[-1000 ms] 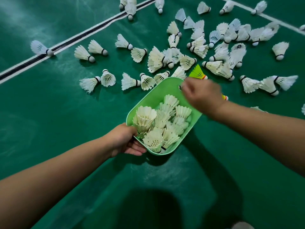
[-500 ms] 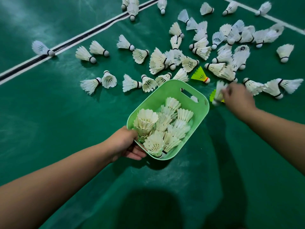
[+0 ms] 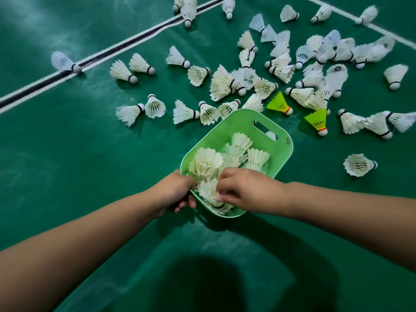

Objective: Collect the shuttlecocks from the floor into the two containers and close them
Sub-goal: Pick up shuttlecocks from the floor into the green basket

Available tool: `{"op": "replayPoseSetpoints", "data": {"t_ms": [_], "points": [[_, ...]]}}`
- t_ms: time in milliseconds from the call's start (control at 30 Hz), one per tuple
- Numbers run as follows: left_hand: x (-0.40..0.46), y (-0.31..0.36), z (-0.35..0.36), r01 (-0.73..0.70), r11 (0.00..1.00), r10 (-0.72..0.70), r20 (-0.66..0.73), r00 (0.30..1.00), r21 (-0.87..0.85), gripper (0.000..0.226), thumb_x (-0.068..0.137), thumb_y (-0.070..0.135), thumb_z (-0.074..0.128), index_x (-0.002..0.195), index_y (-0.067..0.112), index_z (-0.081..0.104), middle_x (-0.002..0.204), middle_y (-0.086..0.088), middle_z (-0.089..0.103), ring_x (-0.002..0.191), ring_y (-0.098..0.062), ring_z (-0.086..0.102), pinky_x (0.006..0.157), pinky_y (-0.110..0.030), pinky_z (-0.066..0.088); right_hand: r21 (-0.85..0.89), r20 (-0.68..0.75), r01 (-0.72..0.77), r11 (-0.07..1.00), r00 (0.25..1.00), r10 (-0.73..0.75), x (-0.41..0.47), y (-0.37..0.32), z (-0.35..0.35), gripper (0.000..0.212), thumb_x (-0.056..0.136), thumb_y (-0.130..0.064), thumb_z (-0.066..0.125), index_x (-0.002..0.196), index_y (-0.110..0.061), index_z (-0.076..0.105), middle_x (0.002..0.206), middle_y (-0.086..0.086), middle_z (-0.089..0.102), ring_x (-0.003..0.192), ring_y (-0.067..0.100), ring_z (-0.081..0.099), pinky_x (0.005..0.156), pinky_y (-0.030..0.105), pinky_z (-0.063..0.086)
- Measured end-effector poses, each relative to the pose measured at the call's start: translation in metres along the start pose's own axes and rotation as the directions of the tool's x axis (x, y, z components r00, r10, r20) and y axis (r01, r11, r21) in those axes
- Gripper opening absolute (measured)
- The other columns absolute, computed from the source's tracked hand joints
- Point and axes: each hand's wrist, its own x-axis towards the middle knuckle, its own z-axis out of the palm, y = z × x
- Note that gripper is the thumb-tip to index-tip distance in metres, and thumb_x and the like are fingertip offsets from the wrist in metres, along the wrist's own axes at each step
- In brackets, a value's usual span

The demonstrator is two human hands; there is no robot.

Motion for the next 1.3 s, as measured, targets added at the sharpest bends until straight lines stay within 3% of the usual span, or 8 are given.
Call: {"op": "replayPoseSetpoints", "data": {"t_ms": [367,500,633,800,933,1067,1200,1300], "points": [[0.001,-0.003,-0.005,0.097,0.987,-0.096,0.010,0.995,-0.128,0.025,0.087,0.002,0.035,0.071,0.002,0.054,0.048,-0.010,0.055,0.031,-0.010,0.035,0.036,-0.012,0.027,0.038,-0.176,-0.162,0.986,0.970,0.166,-0.016,0.007,-0.029,0.060,0.087,-0.065,0.029,0.112,-0.021,0.061,0.111,0.000,0.056,0.096,0.017,0.057,0.078,0.034,0.050],[-0.001,0.010,-0.006,0.119,0.983,-0.122,-0.011,0.992,-0.143,0.015,0.086,-0.002,0.036,0.083,0.002,0.050,0.048,-0.013,0.055,0.032,-0.012,0.037,0.035,-0.013,0.029,0.081,-0.668,-0.479,0.874,0.625,0.405,-0.074,0.102,-0.060,0.042,0.090,-0.045,0.037,0.101,-0.012,0.061,0.100,0.008,0.056,0.089,0.026,0.056,0.071,0.034,0.046],[0.013,0.045,0.022,0.098,0.990,-0.100,-0.010,0.995,-0.098,0.016,0.086,-0.003,0.036,0.088,0.007,0.048,0.053,-0.016,0.055,0.035,-0.013,0.040,0.038,-0.015,0.031,0.139,-0.248,-0.942,0.305,0.266,0.932,-0.144,0.210,-0.046,0.054,0.090,-0.036,0.053,0.141,-0.027,0.036,0.146,0.020,0.025,0.127,0.041,0.034,0.103,0.047,0.036],[0.042,0.090,0.073,0.101,0.995,-0.101,0.054,0.993,-0.008,0.023,0.084,-0.002,0.037,0.099,0.009,0.049,0.051,-0.013,0.055,0.038,-0.014,0.041,0.041,-0.017,0.031,0.236,-0.191,-0.940,0.247,0.205,0.960,-0.173,0.259,-0.025,0.035,0.093,-0.017,0.042,0.126,-0.018,0.054,0.125,0.019,0.050,0.114,0.039,0.043,0.090,0.039,0.042],[0.053,0.146,0.109,0.077,0.988,-0.092,0.102,0.991,0.136,0.029,0.085,-0.003,0.036,0.107,0.013,0.046,0.054,-0.013,0.058,0.038,-0.015,0.044,0.041,-0.018,0.033,0.898,-0.290,-0.409,0.164,-0.266,0.919,-0.194,0.288,-0.083,0.030,0.084,-0.019,0.045,0.106,-0.007,0.060,0.099,0.019,0.061,0.090,0.033,0.056,0.073,0.035,0.042],[0.060,0.215,0.144,0.028,0.957,-0.072,0.144,0.987,0.288,0.020,0.086,-0.003,0.037,0.094,0.011,0.048,0.054,-0.014,0.062,0.036,-0.016,0.046,0.039,-0.020,0.038,0.935,-0.337,0.159,0.319,0.107,0.935,-0.227,0.266,-0.182,0.015,0.082,-0.009,0.060,0.074,-0.023,0.060,0.058,-0.011,0.065,0.054,0.002,0.058,0.052,0.018,0.049],[0.064,0.233,0.168,-0.053,0.951,-0.006,0.191,0.981,0.304,0.019,0.086,-0.004,0.035,0.089,0.011,0.046,0.052,-0.013,0.060,0.034,-0.015,0.044,0.038,-0.019,0.035,0.668,-0.205,-0.408,0.622,0.703,0.681,-0.230,0.218,-0.200,0.014,0.084,-0.015,0.064,0.070,-0.018,0.064,0.053,-0.007,0.062,0.044,0.000,0.052,0.045,0.014,0.043],[0.142,0.258,0.225,-0.047,0.908,-0.127,0.379,0.917,0.417,0.021,0.084,-0.004,0.037,0.093,0.012,0.047,0.053,-0.015,0.060,0.033,-0.015,0.042,0.038,-0.018,0.033,0.425,0.113,-0.738,0.524,0.618,0.778,-0.237,0.270,-0.152,0.012,0.082,-0.030,0.063,0.073,-0.024,0.059,0.062,-0.006,0.056,0.058,0.005,0.053,0.054,0.024,0.040]]}}
